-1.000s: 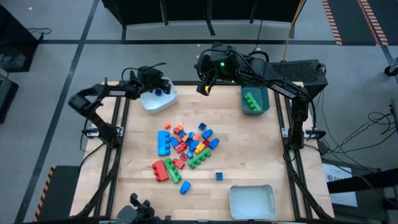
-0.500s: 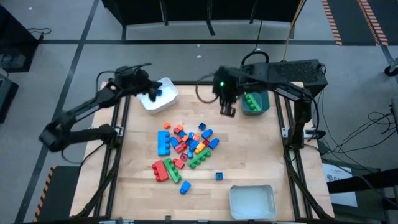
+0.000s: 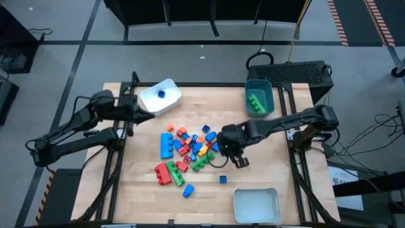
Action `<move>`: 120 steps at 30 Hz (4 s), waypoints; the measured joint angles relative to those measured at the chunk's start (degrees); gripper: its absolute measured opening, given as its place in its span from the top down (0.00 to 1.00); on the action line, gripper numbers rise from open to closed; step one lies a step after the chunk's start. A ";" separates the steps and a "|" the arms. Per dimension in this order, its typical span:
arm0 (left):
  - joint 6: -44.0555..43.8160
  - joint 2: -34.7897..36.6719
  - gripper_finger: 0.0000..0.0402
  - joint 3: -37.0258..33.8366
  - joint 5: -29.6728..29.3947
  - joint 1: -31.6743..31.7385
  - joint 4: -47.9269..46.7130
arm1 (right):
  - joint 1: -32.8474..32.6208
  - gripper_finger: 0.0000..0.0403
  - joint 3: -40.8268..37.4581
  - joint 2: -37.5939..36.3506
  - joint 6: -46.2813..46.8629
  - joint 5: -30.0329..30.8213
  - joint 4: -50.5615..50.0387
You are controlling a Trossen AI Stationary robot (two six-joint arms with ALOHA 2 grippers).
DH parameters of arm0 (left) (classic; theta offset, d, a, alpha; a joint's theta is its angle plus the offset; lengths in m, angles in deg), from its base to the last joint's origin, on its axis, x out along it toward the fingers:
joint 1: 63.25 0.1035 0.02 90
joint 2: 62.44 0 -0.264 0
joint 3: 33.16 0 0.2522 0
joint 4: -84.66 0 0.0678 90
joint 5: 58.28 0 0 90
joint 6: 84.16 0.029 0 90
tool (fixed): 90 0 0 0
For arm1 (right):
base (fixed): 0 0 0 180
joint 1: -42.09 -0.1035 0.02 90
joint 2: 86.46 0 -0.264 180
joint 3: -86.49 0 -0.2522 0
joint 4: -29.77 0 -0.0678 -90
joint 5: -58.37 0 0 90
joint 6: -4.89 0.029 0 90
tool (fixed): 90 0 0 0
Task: Sort blocks by size
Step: Put the 1 stud blue game piece into the gray bin, then put the small 4 stud blue game piece into the white bin
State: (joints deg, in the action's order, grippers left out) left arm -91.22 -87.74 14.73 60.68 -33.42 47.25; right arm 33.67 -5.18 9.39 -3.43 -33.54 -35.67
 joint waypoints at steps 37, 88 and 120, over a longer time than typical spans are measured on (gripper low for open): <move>1.47 1.82 0.97 -2.53 -7.21 -2.60 -3.96 | 5.46 0.37 -0.83 18.45 -17.62 4.36 14.62; 3.32 1.82 0.97 -2.51 -9.80 -2.61 -4.07 | -36.11 0.63 -1.03 -2.02 80.43 5.41 1.37; 3.30 1.80 0.97 -2.47 -9.98 -2.61 -6.91 | -14.87 0.27 -1.03 9.91 31.60 2.39 10.12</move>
State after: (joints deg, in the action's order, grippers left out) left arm -87.92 -85.95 12.26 50.70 -36.03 40.34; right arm 18.80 -6.21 19.30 28.16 -31.15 -25.54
